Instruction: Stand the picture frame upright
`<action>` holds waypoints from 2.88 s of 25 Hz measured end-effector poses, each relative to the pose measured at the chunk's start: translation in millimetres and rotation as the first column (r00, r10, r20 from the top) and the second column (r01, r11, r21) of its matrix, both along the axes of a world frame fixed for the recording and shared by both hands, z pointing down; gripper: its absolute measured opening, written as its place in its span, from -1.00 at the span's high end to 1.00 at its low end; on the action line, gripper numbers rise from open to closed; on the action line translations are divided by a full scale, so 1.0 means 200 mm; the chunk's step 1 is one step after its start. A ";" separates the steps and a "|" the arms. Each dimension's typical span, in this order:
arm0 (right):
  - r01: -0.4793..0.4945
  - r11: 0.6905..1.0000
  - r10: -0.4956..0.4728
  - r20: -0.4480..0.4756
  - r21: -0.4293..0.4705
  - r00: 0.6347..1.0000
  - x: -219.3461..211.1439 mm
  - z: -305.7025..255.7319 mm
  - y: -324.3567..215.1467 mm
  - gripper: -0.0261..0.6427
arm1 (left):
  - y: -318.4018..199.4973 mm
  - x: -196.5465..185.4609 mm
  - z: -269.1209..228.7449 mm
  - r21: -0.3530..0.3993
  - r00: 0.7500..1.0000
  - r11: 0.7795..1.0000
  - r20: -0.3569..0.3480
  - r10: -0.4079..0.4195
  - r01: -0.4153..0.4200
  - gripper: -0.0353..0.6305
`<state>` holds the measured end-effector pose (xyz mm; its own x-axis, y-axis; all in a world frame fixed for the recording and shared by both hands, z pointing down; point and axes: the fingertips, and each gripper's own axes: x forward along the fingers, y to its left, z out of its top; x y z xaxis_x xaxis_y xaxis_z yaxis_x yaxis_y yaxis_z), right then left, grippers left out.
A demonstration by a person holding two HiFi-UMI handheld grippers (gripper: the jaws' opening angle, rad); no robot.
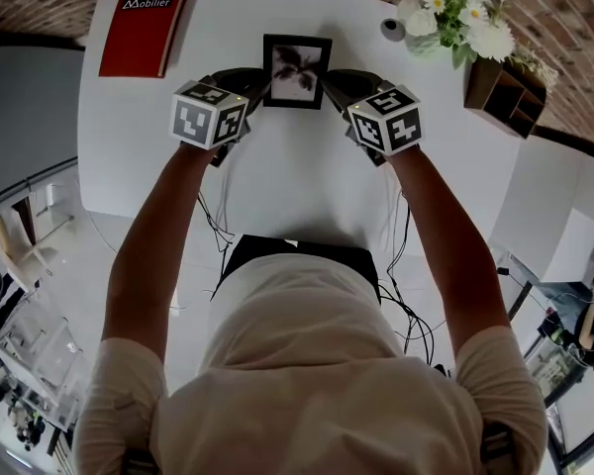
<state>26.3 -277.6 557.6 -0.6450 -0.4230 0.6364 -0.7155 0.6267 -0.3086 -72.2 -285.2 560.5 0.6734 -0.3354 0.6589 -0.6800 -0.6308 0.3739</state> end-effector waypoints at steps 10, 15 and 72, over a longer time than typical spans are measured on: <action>-0.006 0.990 0.011 -0.036 0.140 0.999 0.00 -0.07 -0.10 0.82 | -0.09 -0.01 -0.07 0.112 0.999 0.994 0.036 0.011 -0.015 0.77; 0.018 0.981 -0.006 -0.061 0.191 0.998 -0.02 -0.09 -0.15 0.83 | -0.12 -0.03 -0.08 0.148 0.998 0.989 0.057 0.003 -0.012 0.78; 0.217 0.813 0.005 -0.379 0.541 0.925 -0.03 -0.06 -0.31 0.85 | -0.29 -0.04 -0.07 0.507 0.931 0.847 0.364 -0.043 -0.159 0.79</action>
<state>19.8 -339.0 546.1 -0.4905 -0.7182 0.4936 -0.6221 0.6852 0.3788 -81.1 -343.9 546.6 0.4628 -0.6617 0.5899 -0.6556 -0.7034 -0.2747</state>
